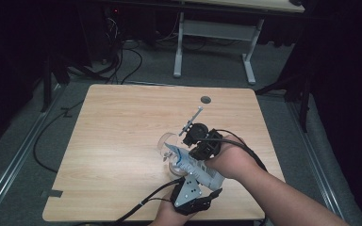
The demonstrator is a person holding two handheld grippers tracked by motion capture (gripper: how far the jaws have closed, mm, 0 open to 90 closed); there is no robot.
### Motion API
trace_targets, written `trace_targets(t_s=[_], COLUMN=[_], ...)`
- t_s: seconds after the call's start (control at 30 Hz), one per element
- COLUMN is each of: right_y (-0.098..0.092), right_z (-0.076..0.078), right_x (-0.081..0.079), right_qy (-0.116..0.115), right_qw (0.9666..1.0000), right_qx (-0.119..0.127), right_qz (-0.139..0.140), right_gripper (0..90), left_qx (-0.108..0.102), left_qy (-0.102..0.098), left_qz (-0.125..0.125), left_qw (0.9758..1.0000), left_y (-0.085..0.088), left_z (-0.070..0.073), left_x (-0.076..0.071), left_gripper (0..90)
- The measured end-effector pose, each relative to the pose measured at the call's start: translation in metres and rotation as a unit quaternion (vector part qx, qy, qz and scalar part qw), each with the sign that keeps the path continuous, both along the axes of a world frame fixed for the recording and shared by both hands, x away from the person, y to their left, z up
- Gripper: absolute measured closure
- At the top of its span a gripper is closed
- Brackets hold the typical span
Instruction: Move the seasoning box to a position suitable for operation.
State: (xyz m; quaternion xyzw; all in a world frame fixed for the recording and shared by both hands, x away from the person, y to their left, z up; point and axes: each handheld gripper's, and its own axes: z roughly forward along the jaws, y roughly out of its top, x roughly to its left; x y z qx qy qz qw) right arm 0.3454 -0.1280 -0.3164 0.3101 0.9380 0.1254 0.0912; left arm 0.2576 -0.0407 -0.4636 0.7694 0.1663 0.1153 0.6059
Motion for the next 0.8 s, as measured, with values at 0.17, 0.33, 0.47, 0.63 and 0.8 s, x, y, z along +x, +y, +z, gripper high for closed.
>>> trace_targets(t_s=[0.17,0.33,0.47,0.63,0.8], right_y=[0.0005,0.0008,0.0009,0.0008,0.0009], right_z=[-0.0004,-0.0008,-0.0009,-0.0009,-0.0008], right_x=[0.0003,0.0005,0.0006,0.0006,0.0005], right_qy=[0.0,-0.001,-0.001,-0.001,-0.001], right_qw=[1.0,1.0,1.0,1.0,1.0], right_qx=[0.0,-0.001,-0.001,-0.001,-0.001], right_qz=[0.001,0.002,0.002,0.003,0.003], right_gripper=[90.0,90.0,90.0,90.0,90.0], left_qx=[0.0,0.001,0.0,0.0,0.0], left_qy=[0.0,-0.001,-0.001,-0.001,0.0], left_qz=[0.0,0.0,0.0,-0.001,0.001], left_qw=[1.0,1.0,1.0,1.0,1.0], left_y=[0.0003,0.0006,0.0006,0.0004,-0.0001], left_z=[0.0002,0.0003,0.0003,0.0002,-0.0012], left_x=[0.0001,0.0002,0.0003,0.0001,0.0001], left_gripper=[55.6,55.6,55.6,55.5,55.4])
